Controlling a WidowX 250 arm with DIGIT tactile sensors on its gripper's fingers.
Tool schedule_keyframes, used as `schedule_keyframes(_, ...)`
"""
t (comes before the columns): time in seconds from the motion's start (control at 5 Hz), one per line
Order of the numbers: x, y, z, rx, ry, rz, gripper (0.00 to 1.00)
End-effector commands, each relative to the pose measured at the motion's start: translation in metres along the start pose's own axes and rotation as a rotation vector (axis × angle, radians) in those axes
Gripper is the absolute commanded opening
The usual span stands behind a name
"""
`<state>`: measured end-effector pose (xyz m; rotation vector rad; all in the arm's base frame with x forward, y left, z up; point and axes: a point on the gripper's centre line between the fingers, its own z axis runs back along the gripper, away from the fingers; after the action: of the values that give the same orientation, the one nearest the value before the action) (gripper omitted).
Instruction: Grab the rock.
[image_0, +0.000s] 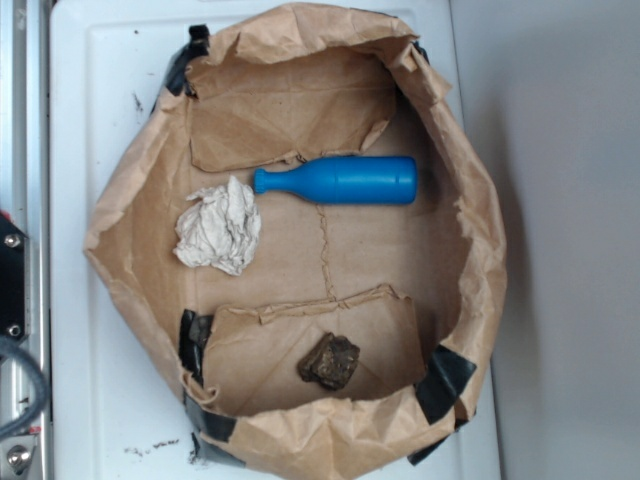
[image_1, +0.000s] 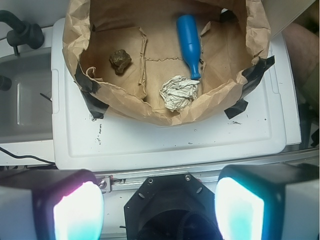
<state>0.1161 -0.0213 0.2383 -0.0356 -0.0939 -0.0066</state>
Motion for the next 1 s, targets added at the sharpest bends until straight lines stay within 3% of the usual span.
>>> schedule_keyframes(0.0,0.0,0.0,0.0,0.0,0.0,0.0,1.0)
schedule_keyframes(0.2,0.05,0.015,-0.002,0.005,-0.071,0.083,1.0)
schedule_keyframes(0.4,0.001,-0.022,0.014,0.01,-0.135,0.048,1.0)
schedule_keyframes(0.6,0.011,-0.016,0.008,-0.002,-0.192,-0.042,1.0)
schedule_keyframes(0.8,0.011,-0.016,0.008,-0.002,-0.192,-0.042,1.0)
